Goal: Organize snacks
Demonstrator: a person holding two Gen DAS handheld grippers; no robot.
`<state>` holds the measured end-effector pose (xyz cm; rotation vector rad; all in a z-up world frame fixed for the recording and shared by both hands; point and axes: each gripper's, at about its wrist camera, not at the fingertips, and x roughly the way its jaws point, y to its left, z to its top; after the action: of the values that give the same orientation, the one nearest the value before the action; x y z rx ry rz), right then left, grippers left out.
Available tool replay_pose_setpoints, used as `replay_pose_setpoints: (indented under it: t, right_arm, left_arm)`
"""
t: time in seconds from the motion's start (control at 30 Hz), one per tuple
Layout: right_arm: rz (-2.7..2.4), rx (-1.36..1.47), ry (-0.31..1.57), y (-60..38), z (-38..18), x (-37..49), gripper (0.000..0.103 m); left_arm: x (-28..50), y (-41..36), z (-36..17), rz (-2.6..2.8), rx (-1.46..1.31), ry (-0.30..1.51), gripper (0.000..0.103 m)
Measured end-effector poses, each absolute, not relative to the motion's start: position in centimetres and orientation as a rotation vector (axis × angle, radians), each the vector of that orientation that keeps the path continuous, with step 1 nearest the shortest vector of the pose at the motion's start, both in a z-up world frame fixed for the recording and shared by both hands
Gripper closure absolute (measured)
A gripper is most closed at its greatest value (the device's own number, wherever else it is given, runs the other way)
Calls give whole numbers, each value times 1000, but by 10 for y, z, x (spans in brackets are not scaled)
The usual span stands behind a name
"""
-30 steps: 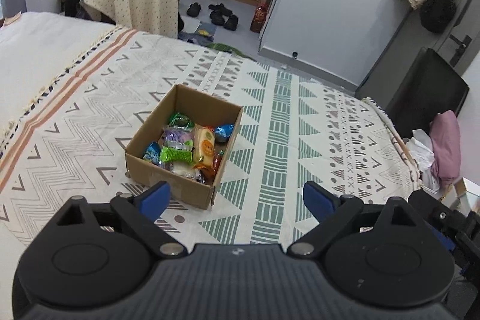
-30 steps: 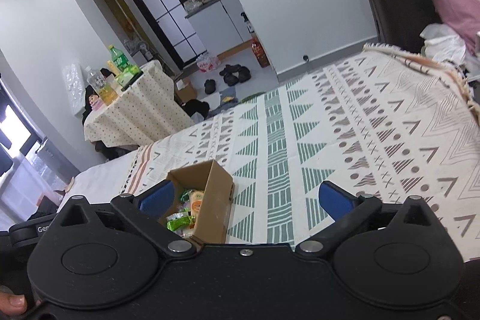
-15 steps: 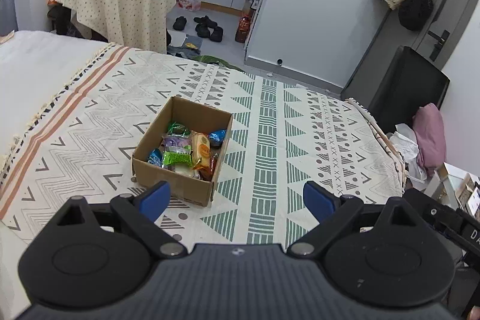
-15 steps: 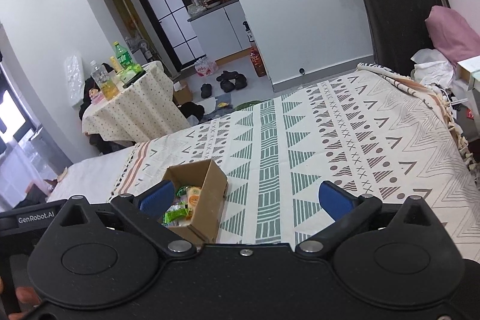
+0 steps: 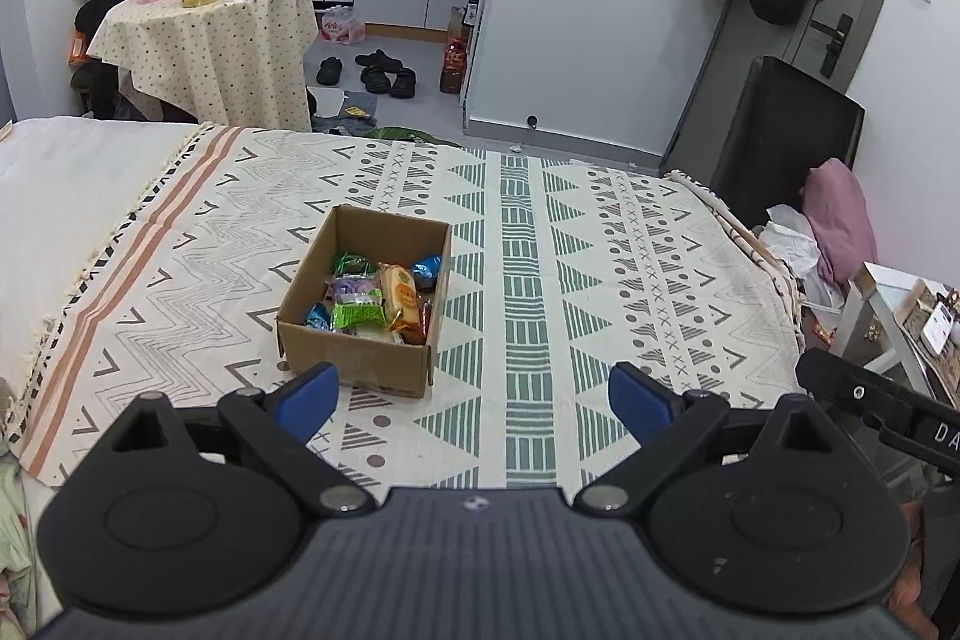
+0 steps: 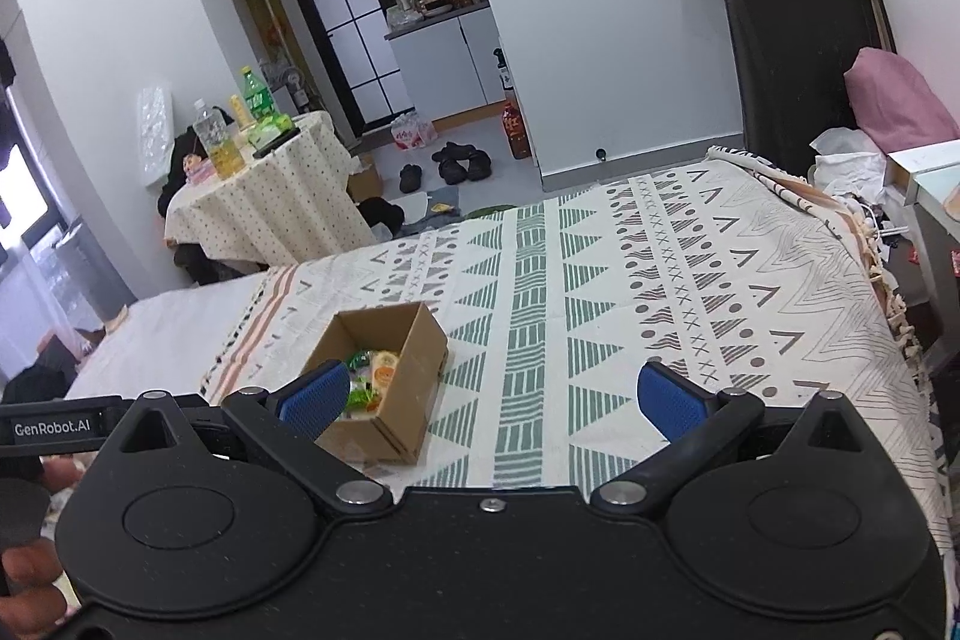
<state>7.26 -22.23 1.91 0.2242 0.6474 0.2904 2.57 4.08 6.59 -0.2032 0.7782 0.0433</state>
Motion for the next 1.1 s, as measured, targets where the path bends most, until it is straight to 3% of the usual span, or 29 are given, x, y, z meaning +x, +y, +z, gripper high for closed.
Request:
replay_pose_setpoints:
  t: [1.1]
  right_arm:
    - [317, 178, 665, -232, 9, 42, 0]
  left_arm:
    - [-1, 35, 53, 43, -115, 787, 7]
